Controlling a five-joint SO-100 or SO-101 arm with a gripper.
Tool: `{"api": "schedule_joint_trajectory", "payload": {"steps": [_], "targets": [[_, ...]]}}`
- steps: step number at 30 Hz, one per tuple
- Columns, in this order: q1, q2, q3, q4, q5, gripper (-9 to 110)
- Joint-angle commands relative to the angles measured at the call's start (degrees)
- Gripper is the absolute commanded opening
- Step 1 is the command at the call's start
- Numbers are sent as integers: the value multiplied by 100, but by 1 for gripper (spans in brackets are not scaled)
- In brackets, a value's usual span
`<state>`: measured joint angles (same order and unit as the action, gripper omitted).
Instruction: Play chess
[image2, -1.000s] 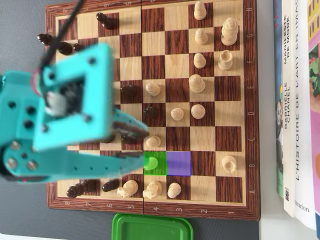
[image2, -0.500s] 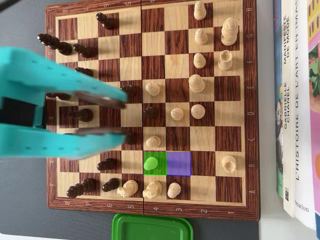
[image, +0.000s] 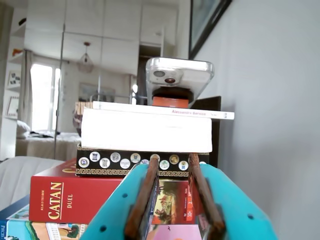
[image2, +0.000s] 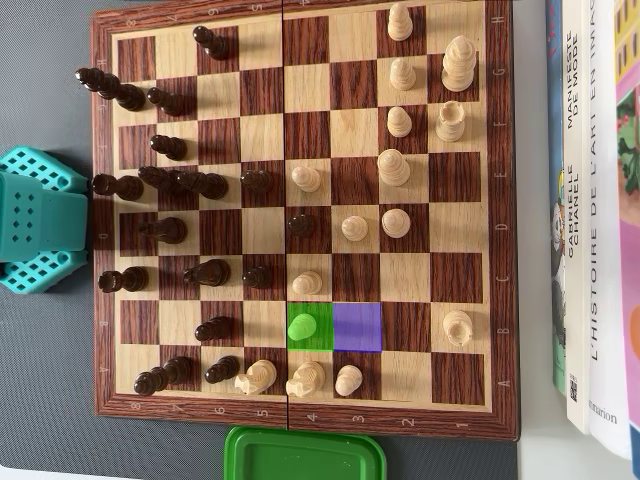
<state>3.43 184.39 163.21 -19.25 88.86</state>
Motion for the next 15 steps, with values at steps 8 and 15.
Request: {"api": "schedule_joint_trajectory", "payload": {"steps": [8,15], "targets": [[-26,738,756,-2013,18,11],[-246,738,1195,-3595,9,11]]}}
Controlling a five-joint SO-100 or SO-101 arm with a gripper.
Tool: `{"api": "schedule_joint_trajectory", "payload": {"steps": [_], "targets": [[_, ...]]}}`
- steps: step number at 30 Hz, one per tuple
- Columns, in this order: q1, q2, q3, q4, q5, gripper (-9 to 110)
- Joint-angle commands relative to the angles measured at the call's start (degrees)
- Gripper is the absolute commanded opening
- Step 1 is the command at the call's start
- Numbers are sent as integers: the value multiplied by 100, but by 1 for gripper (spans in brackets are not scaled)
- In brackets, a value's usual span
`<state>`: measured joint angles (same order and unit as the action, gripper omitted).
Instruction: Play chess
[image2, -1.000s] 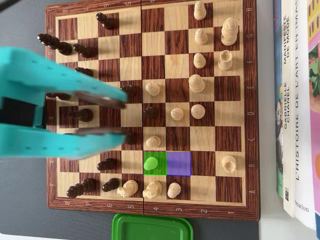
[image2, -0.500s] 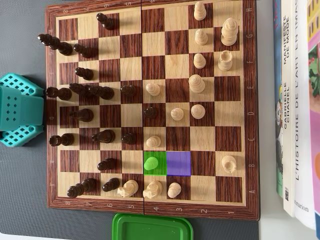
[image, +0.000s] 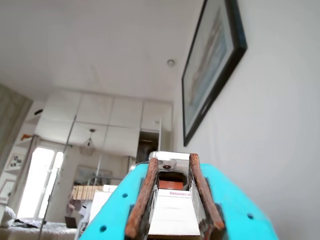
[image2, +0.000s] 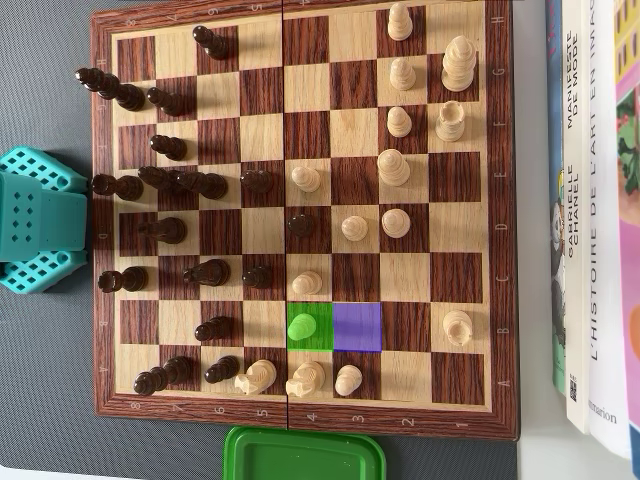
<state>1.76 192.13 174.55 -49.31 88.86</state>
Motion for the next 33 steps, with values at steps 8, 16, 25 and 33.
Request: {"api": "schedule_joint_trajectory", "payload": {"steps": [8,16,25,33], "targets": [[-105,-35,229,-1898,9,11],[-475,-35,650,-2751,-299,11],[-448,-35,650,-3894,-352,11],[-237,-35,650,-5071,-554,11]]}}
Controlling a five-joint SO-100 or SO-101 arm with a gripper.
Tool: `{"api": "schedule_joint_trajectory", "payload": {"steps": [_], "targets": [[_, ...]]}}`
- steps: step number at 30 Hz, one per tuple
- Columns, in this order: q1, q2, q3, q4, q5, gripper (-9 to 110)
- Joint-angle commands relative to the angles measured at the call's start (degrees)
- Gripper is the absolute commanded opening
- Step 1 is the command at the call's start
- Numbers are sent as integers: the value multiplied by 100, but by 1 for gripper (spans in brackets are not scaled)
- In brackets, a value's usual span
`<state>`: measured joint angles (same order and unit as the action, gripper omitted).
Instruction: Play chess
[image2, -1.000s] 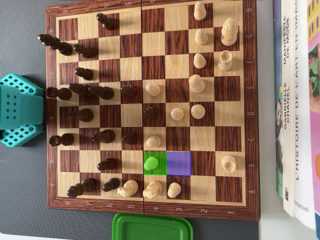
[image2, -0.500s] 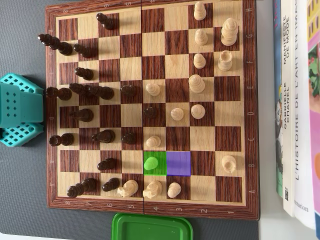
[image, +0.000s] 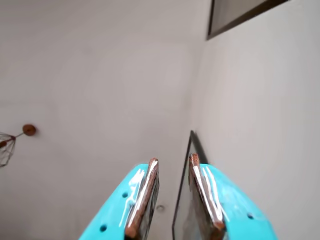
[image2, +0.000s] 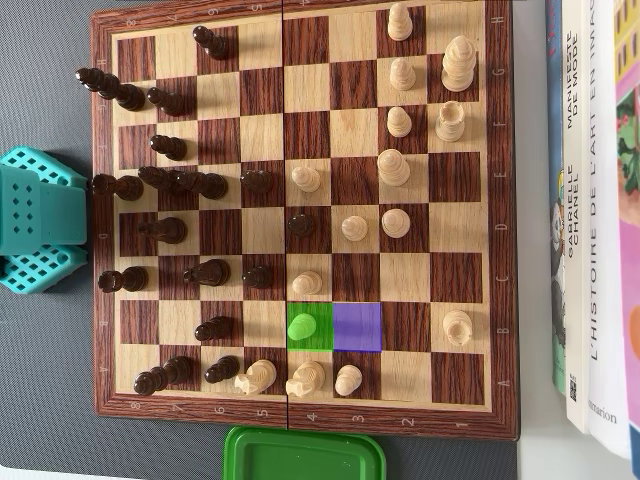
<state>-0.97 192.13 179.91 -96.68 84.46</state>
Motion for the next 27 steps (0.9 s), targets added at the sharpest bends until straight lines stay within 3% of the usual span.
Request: {"api": "schedule_joint_trajectory", "payload": {"steps": [1,27], "targets": [[35,-35,114,-492,-185,11],[18,-44,114,-677,-246,11]]}}
